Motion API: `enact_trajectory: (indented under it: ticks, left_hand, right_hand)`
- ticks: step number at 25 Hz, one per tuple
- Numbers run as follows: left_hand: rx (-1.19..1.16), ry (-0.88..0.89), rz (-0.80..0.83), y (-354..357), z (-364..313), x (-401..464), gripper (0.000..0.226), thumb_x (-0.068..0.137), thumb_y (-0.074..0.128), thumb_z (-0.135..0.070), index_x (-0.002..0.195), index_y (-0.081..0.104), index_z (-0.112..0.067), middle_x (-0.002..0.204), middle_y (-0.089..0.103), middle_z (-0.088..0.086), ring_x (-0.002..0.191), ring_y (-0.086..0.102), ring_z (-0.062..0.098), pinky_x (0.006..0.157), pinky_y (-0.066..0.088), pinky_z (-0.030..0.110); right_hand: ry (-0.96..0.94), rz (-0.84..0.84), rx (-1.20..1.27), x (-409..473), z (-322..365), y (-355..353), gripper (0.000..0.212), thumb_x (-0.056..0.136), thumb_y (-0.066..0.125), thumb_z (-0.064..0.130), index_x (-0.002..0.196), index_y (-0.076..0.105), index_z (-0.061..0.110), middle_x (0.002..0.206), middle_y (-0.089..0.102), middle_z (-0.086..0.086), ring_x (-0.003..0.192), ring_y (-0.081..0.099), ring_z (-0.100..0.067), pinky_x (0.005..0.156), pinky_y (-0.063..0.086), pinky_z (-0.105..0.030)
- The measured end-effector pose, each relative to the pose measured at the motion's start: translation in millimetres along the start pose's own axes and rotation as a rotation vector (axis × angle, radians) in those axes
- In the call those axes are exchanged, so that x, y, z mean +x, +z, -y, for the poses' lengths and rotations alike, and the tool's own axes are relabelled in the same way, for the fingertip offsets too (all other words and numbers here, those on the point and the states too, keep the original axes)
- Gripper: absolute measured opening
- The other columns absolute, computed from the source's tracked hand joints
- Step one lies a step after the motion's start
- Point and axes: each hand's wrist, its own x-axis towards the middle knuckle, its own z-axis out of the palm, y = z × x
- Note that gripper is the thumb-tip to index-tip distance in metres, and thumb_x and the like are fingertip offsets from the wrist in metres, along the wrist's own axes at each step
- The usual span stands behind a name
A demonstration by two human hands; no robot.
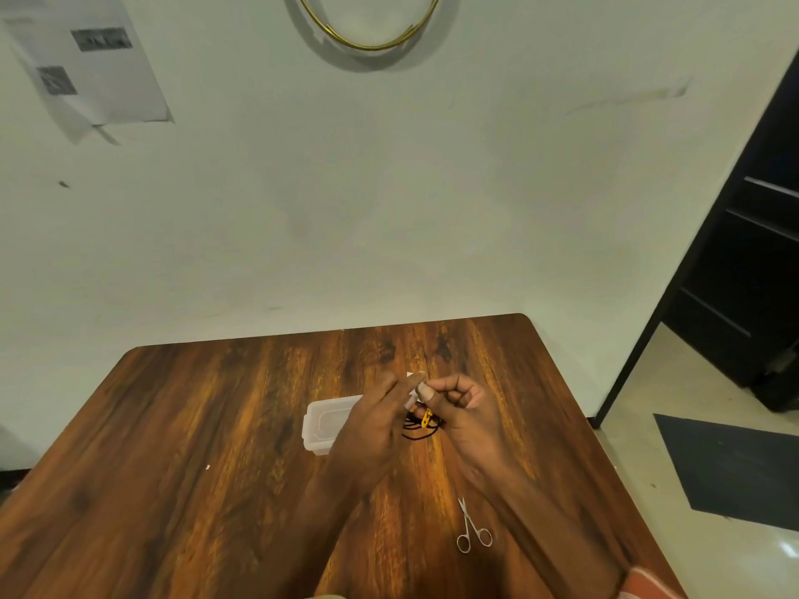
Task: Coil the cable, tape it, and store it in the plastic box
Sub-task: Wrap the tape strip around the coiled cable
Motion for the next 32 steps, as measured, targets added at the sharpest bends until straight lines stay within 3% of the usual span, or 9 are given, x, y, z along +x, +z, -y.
enact_trajectory:
  ticks: [2, 7, 10, 13, 17, 19, 24, 28, 32]
  left_hand:
    - [0.044, 0.023, 0.046, -6.4, 0.5, 2.9, 0.041, 0.095, 0.037, -0.021, 0.134, 0.051, -0.026, 0.106, 0.049, -0.013, 0.089, 0.051, 0.002, 0.075, 0.042, 0.006]
    - [0.193, 0.019, 0.191, -15.4, 8.4, 10.1, 0.030, 0.092, 0.057, -0.012, 0.121, 0.057, -0.017, 0.102, 0.040, -0.015, 0.088, 0.040, 0.002, 0.076, 0.034, 0.019]
    - [0.137, -0.020, 0.194, -17.6, 8.3, 13.4, 0.025, 0.095, 0.053, -0.009, 0.119, 0.055, -0.016, 0.105, 0.052, -0.008, 0.091, 0.047, 0.004, 0.079, 0.037, 0.014]
    - [0.134, -0.065, 0.214, -18.1, 13.7, 14.9, 0.021, 0.098, 0.048, -0.014, 0.118, 0.056, -0.016, 0.106, 0.054, -0.010, 0.094, 0.051, 0.006, 0.079, 0.038, 0.012]
    - [0.195, -0.183, 0.260, -26.3, 12.9, 12.9, 0.009, 0.100, 0.046, -0.009, 0.100, 0.054, -0.011, 0.091, 0.050, -0.002, 0.079, 0.048, 0.014, 0.062, 0.032, 0.020]
    - [0.189, -0.205, 0.285, -32.0, 10.9, 14.0, 0.008, 0.101, 0.044, -0.010, 0.099, 0.052, -0.009, 0.088, 0.049, 0.000, 0.075, 0.045, 0.013, 0.059, 0.031, 0.020]
    - [0.048, -0.259, 0.381, -51.1, 22.7, 29.8, 0.015, 0.102, 0.047, -0.018, 0.113, 0.056, -0.010, 0.102, 0.059, 0.000, 0.085, 0.053, 0.009, 0.069, 0.039, 0.019]
    - [-0.281, -0.370, 0.192, -57.5, 38.6, 30.3, 0.026, 0.099, 0.053, -0.012, 0.123, 0.062, -0.019, 0.115, 0.068, -0.008, 0.107, 0.064, 0.003, 0.091, 0.051, 0.019]
    - [-0.396, -0.461, 0.018, -49.6, 51.8, 22.9, 0.027, 0.095, 0.061, -0.009, 0.119, 0.070, -0.017, 0.107, 0.075, -0.005, 0.097, 0.070, 0.005, 0.078, 0.052, 0.011]
  right_hand:
    - [-0.057, 0.033, -0.062, 0.1, -0.4, -1.7, 0.016, 0.080, 0.072, -0.006, 0.083, 0.072, 0.009, 0.086, 0.076, -0.014, 0.079, 0.072, -0.021, 0.071, 0.058, -0.031]
    - [-0.238, 0.104, -0.403, -3.1, 7.1, 1.1, 0.023, 0.084, 0.070, -0.001, 0.095, 0.073, 0.018, 0.093, 0.076, -0.003, 0.089, 0.072, -0.016, 0.077, 0.058, -0.029]
    - [-0.325, 0.114, -0.681, -3.5, 9.9, 10.8, 0.025, 0.087, 0.070, 0.016, 0.111, 0.072, 0.025, 0.101, 0.072, 0.009, 0.095, 0.068, -0.008, 0.082, 0.058, -0.027]
    - [-0.411, 0.116, -0.875, 1.8, 6.3, 18.5, 0.025, 0.087, 0.064, 0.040, 0.111, 0.070, 0.033, 0.094, 0.060, 0.018, 0.089, 0.062, -0.008, 0.076, 0.056, -0.038]
    - [-0.266, 0.249, -0.894, 19.8, 4.1, 13.8, 0.028, 0.083, 0.062, 0.049, 0.081, 0.070, 0.022, 0.085, 0.054, 0.009, 0.082, 0.059, -0.018, 0.075, 0.053, -0.051]
    - [-0.251, 0.342, -0.911, 28.9, 5.3, 12.5, 0.034, 0.085, 0.059, 0.047, 0.078, 0.068, 0.015, 0.081, 0.059, 0.004, 0.080, 0.059, -0.019, 0.076, 0.050, -0.054]
    - [-0.092, 0.389, -0.691, 43.1, 2.4, 17.9, 0.026, 0.094, 0.060, 0.025, 0.070, 0.069, 0.027, 0.069, 0.059, 0.018, 0.067, 0.054, -0.004, 0.068, 0.043, -0.037]
    - [0.001, 0.357, -0.583, 52.6, 1.1, 29.1, 0.025, 0.090, 0.059, 0.035, 0.072, 0.071, 0.022, 0.063, 0.061, 0.012, 0.067, 0.054, -0.013, 0.069, 0.042, -0.038]
    - [0.040, 0.272, -0.590, 58.1, 2.9, 42.8, 0.026, 0.097, 0.056, 0.019, 0.078, 0.073, 0.017, 0.064, 0.068, 0.009, 0.061, 0.063, -0.007, 0.064, 0.052, -0.032]
